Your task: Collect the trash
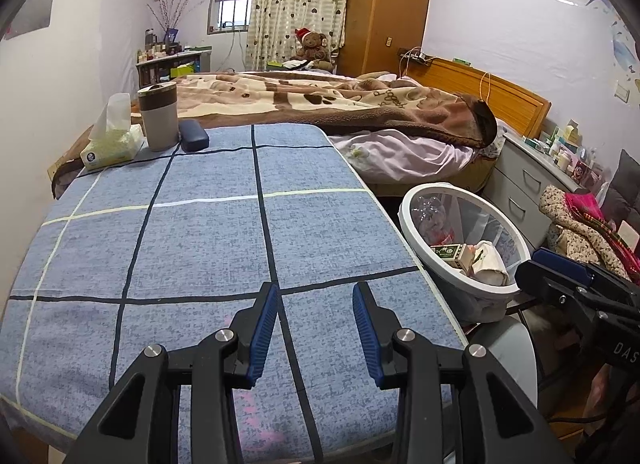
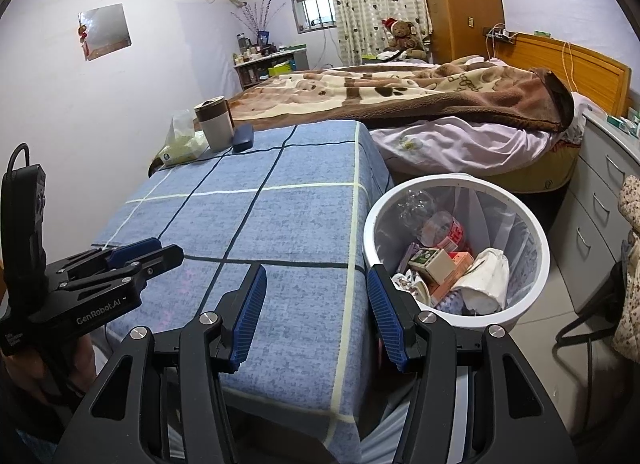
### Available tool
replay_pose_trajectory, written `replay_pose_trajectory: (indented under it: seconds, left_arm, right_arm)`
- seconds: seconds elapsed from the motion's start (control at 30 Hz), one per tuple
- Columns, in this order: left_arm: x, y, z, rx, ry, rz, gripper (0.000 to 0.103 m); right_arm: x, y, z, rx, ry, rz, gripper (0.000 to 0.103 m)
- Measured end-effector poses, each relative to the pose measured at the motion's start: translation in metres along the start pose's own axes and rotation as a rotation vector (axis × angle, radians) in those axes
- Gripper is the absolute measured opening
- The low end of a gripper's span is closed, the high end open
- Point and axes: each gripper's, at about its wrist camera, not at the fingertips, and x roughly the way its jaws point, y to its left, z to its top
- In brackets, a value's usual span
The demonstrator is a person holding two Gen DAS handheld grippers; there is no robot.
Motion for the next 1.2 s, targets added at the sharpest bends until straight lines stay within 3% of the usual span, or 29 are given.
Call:
replay_pose_trajectory:
  seconds: [1.2]
  left_arm:
    - [-0.0034,0.0035,-0.0061,-0.015,-0.002,0.022,0.039]
  right_arm:
    - [-0.0001,0.0044,-0.0020,-0.013,0.008,0.005,0.054]
